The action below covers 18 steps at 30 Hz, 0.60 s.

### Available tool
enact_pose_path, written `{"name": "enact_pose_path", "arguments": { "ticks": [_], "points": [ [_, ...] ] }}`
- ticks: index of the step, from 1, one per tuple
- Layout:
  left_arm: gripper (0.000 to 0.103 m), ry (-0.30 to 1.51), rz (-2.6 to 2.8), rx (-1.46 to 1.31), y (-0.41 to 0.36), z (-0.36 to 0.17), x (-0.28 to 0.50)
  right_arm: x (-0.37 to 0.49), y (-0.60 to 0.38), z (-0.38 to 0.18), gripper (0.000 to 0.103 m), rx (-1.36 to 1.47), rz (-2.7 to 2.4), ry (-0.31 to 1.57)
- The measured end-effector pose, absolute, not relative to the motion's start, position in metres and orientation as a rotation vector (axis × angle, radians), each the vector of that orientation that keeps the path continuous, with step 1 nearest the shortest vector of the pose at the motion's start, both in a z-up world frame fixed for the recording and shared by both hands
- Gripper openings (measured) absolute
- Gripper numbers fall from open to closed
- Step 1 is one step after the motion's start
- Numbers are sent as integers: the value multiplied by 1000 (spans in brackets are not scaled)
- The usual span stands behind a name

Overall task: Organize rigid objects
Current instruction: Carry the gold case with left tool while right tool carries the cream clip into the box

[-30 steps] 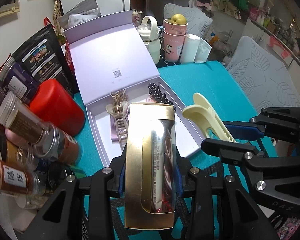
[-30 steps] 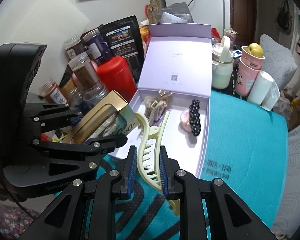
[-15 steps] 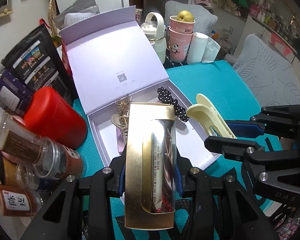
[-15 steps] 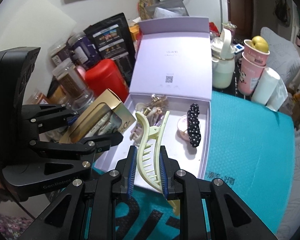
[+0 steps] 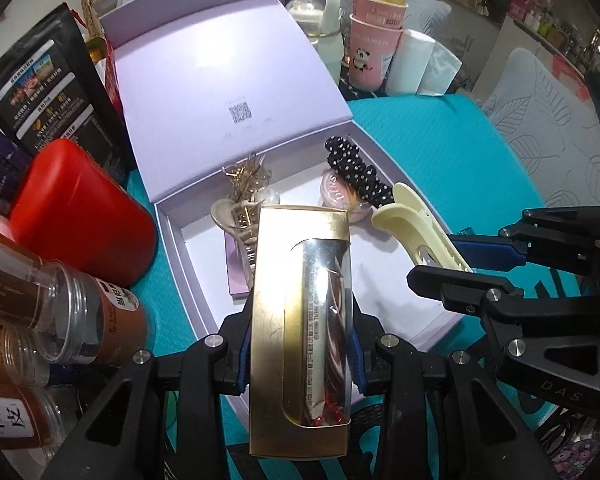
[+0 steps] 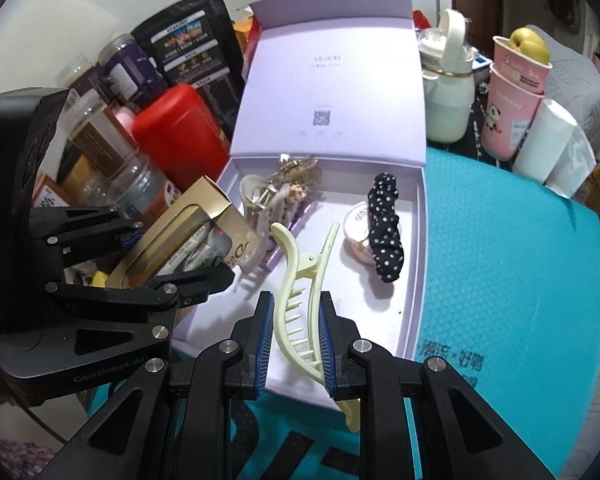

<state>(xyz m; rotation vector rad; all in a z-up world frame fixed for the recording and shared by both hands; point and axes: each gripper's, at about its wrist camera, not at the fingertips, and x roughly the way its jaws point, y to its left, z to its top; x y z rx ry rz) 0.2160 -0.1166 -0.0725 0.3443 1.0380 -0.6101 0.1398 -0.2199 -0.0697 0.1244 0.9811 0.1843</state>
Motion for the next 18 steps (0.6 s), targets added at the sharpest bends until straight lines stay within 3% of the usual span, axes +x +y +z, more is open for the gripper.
{"name": "enact_pose_path", "arguments": {
  "ticks": [18],
  "points": [
    [37, 1095, -652, 404, -131, -117, 232, 156, -216, -111, 21, 105, 197, 1056]
  ]
}}
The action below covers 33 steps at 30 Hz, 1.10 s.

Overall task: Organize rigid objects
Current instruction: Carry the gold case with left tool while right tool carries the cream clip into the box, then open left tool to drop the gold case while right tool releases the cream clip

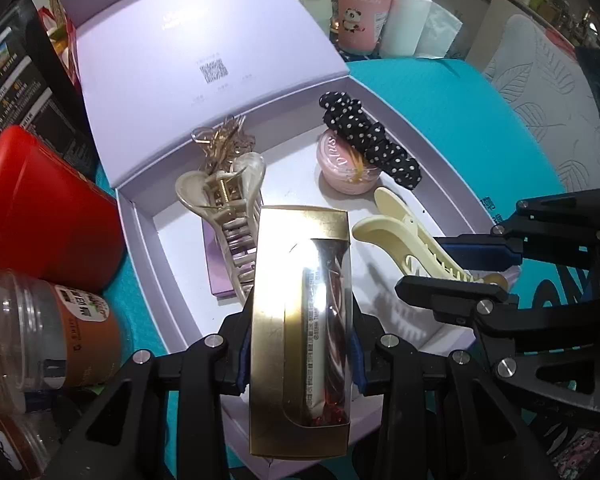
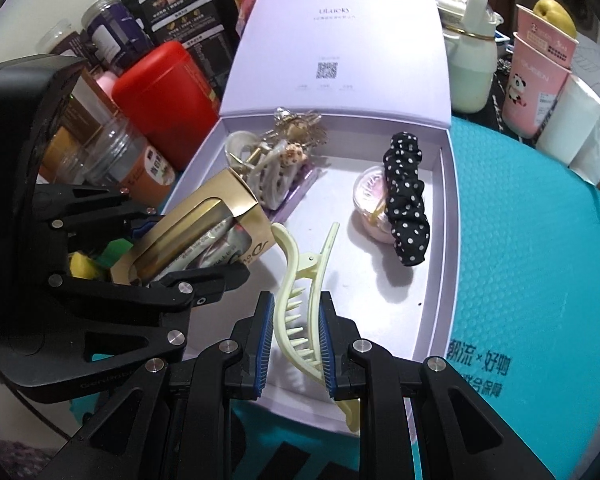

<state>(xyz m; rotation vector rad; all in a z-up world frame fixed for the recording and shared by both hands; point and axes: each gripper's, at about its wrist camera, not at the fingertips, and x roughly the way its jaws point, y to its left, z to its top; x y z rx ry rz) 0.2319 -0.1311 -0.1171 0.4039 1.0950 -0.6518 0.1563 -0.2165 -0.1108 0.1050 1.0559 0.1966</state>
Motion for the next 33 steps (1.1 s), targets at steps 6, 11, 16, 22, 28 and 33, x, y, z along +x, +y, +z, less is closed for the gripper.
{"name": "enact_pose_path", "arguments": {
  "ticks": [6, 11, 16, 22, 28, 33],
  "points": [
    [37, 1094, -630, 409, -136, -124, 239, 162, -222, -121, 21, 122, 169, 1079],
    [36, 1100, -610, 385, -137, -132, 240, 165, -228, -130, 21, 142, 147, 1097],
    [37, 1098, -626, 365, -138, -135, 235, 172, -228, -139, 21, 153, 128, 1113],
    [37, 1147, -618, 355, -135, -145, 233, 176, -223, -144, 21, 136, 125, 1120],
    [37, 1129, -629, 389, -136, -148, 229, 179, -214, -151, 21, 124, 139, 1133],
    [37, 1109, -633, 431, -144, -150, 227, 185, -210, -159, 22, 128, 143, 1133]
  ]
}}
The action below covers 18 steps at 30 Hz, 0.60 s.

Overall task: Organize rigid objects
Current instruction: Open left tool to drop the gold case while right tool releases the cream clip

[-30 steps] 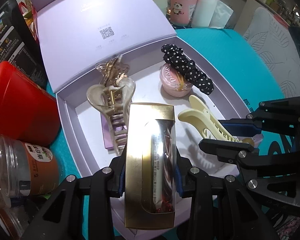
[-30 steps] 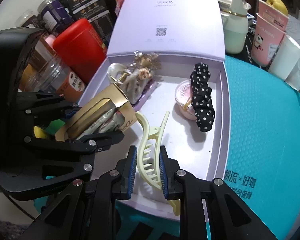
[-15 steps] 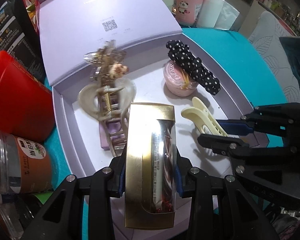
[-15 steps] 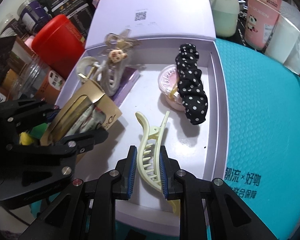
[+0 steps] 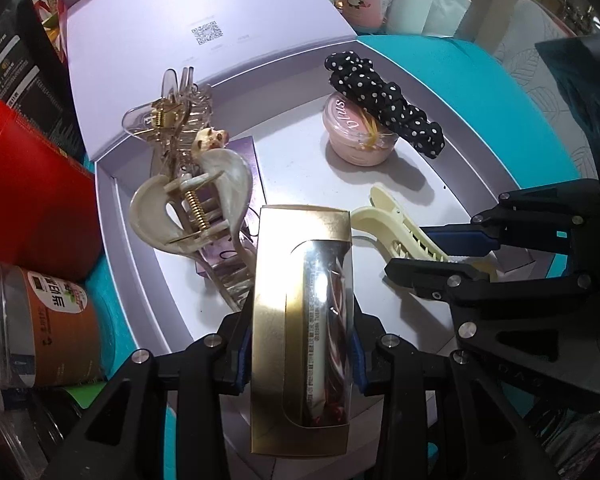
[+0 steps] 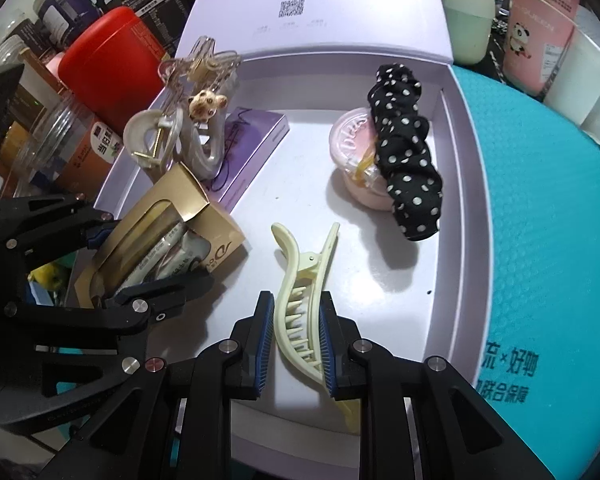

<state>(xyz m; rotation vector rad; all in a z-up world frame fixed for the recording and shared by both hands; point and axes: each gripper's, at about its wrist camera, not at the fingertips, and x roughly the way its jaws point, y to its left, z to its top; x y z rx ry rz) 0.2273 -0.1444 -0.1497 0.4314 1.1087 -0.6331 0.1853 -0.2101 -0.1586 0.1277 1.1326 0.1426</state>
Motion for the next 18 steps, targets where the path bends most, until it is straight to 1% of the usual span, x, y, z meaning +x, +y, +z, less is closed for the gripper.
{"name": "enact_pose_path", "arguments": {
  "ticks": [6, 9, 12, 14, 15, 18],
  "points": [
    [37, 1120, -630, 380, -144, -152, 230, 186, -209, -159, 22, 128, 145, 1140],
    [37, 1127, -631, 344, -130, -153, 230, 183, -213, -152, 25, 120, 141, 1135],
    [37, 1116, -626, 337, -125, -150, 229, 178, -214, -141, 32, 107, 132, 1118],
    [37, 1106, -624, 340, -121, -146, 227, 174, -214, -132, 43, 85, 111, 1106],
    [37, 1100, -621, 337, -121, -143, 226, 172, -214, -128, 45, 76, 103, 1099],
    [37, 1092, -609, 299, -117, -136, 224, 164, -217, -120, 45, 74, 93, 1086]
  ]
}}
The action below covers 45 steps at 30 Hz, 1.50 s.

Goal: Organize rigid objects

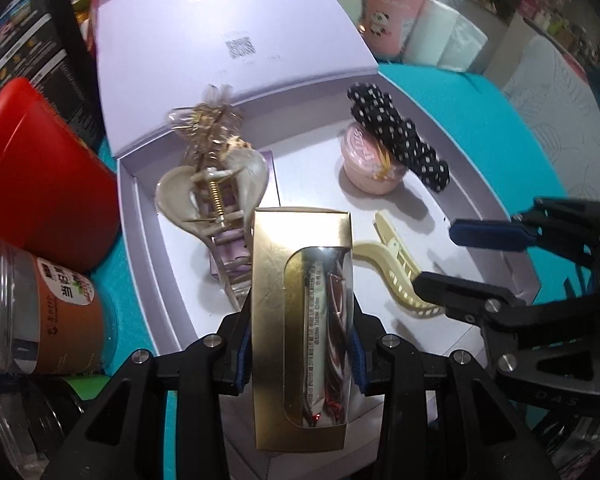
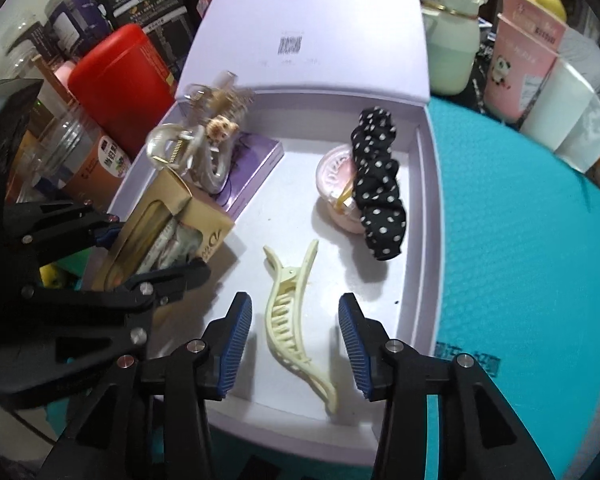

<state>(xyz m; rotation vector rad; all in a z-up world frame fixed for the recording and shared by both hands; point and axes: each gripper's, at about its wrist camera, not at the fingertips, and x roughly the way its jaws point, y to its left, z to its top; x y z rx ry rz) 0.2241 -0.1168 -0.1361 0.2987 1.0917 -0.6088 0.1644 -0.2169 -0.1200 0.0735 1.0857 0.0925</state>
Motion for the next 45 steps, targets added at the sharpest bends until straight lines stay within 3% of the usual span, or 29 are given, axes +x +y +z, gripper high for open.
{"name": "enact_pose_path", "arguments": {
  "ticks": [11, 12, 13, 15, 39, 45],
  "points": [
    [41, 1155, -588, 233, -101, -129, 218, 146, -231, -115, 46, 116, 54, 1106],
    [50, 1163, -579, 235, -103, -130, 219, 144, -233, -115, 46, 123, 51, 1107],
    [68, 1169, -561, 239, -102, -130, 219, 143, -233, -114, 46, 127, 50, 1107],
    [92, 1165, -558, 234, -103, -128, 218, 140, -235, -113, 46, 129, 46, 1104],
    [93, 1035, -473, 206, -93, -55, 208, 125, -234, -48, 50, 87, 34, 974],
    [93, 962, -463, 162, -78, -22, 201, 118, -231, -25, 63, 68, 13, 935]
  ]
}}
